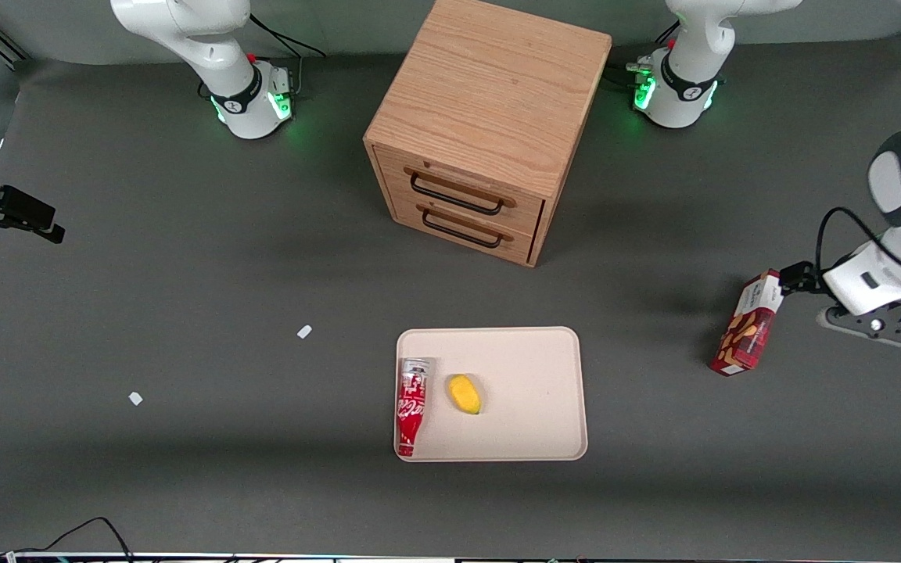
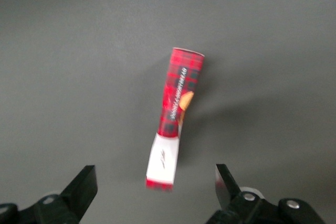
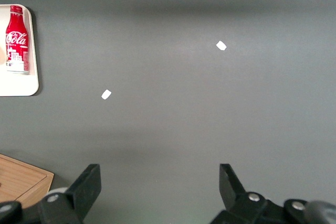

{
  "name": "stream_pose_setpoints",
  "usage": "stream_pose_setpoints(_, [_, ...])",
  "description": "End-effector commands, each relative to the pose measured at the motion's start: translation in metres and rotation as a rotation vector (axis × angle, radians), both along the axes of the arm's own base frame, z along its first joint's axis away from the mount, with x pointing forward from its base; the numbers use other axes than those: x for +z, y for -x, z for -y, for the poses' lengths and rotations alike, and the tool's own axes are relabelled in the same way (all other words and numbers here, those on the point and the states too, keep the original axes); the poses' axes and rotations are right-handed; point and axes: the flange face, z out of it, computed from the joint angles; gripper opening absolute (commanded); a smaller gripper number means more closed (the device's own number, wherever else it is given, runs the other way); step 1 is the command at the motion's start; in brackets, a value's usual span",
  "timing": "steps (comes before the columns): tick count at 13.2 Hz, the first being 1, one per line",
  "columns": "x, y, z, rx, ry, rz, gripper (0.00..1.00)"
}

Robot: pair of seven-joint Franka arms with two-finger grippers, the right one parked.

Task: Place red cookie box on tray
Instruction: 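Lower the open left gripper over the box and close on it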

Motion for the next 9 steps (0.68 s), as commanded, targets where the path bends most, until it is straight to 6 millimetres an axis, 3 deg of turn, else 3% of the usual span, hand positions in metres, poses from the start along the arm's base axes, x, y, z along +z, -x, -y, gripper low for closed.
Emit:
stream_pose_setpoints(1, [-0.051,0.011,-0.001,-0.105,-0.009,0.037,1.00])
stream_pose_setpoints(3, [-0.084,0.008,-0.009,-0.115,-0.020,0.056,1.00])
stream_pose_setpoints(5, [-0.111,0.007,0.001,-0.135,-0.021,0.043,1.00])
stream_pose_setpoints(9, [-0.138,0.009,0.010,-0.153,-0.020,0.003,1.00])
